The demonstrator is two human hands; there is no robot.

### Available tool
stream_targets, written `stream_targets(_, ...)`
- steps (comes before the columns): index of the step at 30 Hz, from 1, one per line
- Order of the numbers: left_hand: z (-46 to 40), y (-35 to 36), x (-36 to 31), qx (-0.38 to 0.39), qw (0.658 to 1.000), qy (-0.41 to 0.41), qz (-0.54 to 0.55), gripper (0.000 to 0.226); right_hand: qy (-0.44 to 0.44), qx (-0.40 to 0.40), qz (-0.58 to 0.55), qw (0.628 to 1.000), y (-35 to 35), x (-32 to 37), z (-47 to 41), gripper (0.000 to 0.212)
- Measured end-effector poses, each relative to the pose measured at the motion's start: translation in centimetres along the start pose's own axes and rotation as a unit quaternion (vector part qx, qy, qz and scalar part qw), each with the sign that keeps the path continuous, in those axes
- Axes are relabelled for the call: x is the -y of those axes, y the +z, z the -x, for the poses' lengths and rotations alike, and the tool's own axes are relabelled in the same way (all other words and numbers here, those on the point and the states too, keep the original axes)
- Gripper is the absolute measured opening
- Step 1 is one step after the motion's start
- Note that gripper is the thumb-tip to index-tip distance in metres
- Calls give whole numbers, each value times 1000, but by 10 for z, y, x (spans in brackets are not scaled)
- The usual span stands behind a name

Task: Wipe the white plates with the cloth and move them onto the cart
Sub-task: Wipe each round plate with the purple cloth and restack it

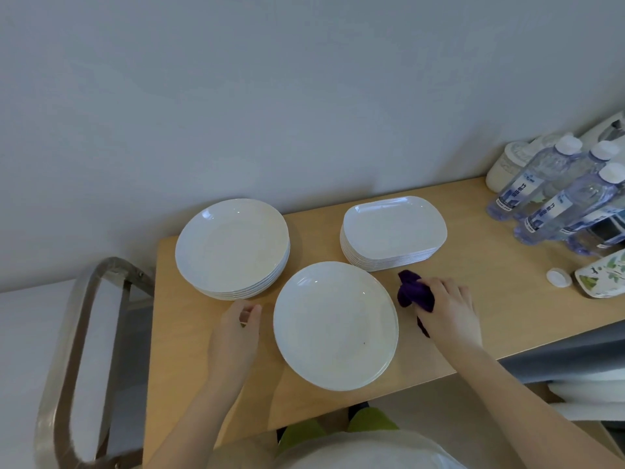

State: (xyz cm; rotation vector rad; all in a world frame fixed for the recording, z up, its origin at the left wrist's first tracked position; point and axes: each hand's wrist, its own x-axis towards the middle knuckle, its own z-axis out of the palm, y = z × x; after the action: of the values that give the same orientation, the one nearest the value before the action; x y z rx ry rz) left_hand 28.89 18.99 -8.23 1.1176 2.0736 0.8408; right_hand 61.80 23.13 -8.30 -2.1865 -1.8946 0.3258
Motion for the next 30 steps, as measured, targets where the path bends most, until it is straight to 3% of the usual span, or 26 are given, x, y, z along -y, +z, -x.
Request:
stream_targets(4, -2, -16, 3, -55, 998, 1, 15, 18, 76, 93, 22, 993, 11, 7, 4, 45)
stream_targets(7, -10, -33, 7, -118, 992, -12, 45, 27, 84, 144, 98, 981, 2, 20, -2, 49)
stream_targets(10, -31, -54, 14, -145, 987, -40, 46, 20, 24, 105, 179, 978, -15, 42, -7, 36)
stream_targets(13, -57, -71, 16, -115, 989, -80, 46, 35, -29, 46, 75, 996, -32, 78, -15, 19)
stream_targets(16, -81, -81, 12, -87, 991, -96, 35, 48, -62, 101, -54, 991, -31, 129, -32, 21)
stream_targets(21, -106, -82, 5, -44, 995, -89, -7, 46, -94, 164, -103, 977, 8, 216, -59, 35)
stream_targets(25, -113, -83, 7, -18, 997, -75, -28, 42, -70, 159, -36, 984, 37, 251, -74, 54)
stream_targets(30, -117, -85, 5, 9, 996, -38, -86, 22, -85, 195, 32, 977, 43, 247, -86, 34)
